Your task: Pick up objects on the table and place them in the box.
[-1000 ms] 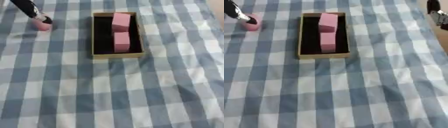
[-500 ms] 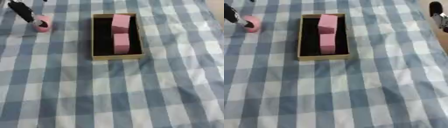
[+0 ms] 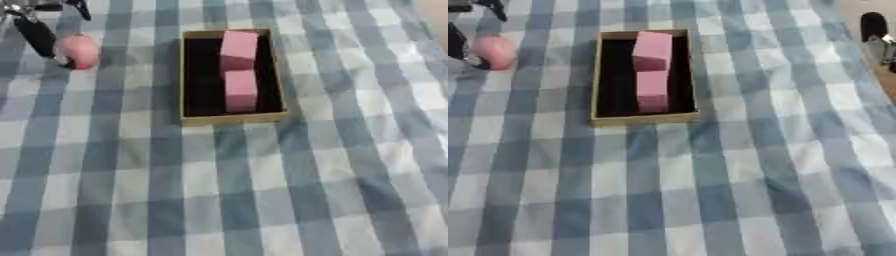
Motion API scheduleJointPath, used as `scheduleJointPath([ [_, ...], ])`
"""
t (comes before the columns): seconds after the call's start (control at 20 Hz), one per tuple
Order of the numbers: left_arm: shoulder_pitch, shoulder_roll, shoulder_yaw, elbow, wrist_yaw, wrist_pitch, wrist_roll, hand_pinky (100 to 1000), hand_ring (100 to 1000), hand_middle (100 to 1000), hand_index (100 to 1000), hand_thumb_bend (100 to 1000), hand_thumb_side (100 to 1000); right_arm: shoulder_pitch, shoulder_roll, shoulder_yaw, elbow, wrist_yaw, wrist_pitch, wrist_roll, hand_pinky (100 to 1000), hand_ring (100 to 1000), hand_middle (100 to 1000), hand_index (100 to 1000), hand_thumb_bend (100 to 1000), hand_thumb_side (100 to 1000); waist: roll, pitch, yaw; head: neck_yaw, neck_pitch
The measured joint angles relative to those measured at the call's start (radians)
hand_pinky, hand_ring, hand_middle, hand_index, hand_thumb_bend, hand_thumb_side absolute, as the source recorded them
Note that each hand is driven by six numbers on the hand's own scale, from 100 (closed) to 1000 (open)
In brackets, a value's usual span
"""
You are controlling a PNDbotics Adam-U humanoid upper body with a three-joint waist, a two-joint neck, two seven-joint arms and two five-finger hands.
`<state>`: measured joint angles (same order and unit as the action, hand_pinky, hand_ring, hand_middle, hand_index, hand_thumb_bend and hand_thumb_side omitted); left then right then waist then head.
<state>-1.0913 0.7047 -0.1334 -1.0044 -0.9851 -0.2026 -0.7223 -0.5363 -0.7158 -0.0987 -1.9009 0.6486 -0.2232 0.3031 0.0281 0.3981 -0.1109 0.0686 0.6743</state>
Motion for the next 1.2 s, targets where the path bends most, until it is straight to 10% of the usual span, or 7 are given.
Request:
scheduleJointPath([
  [1.2,-0.015,0.0,0.036,0.067,-0.098,0.087,0.068,782,897,772,751,429,115,-0.01,-0.002,0.0,0.008,0.0,-0.004,-0.004,921,981,953,684,100,103,-0.011,0.034,-0.007,0.018,-0.033],
])
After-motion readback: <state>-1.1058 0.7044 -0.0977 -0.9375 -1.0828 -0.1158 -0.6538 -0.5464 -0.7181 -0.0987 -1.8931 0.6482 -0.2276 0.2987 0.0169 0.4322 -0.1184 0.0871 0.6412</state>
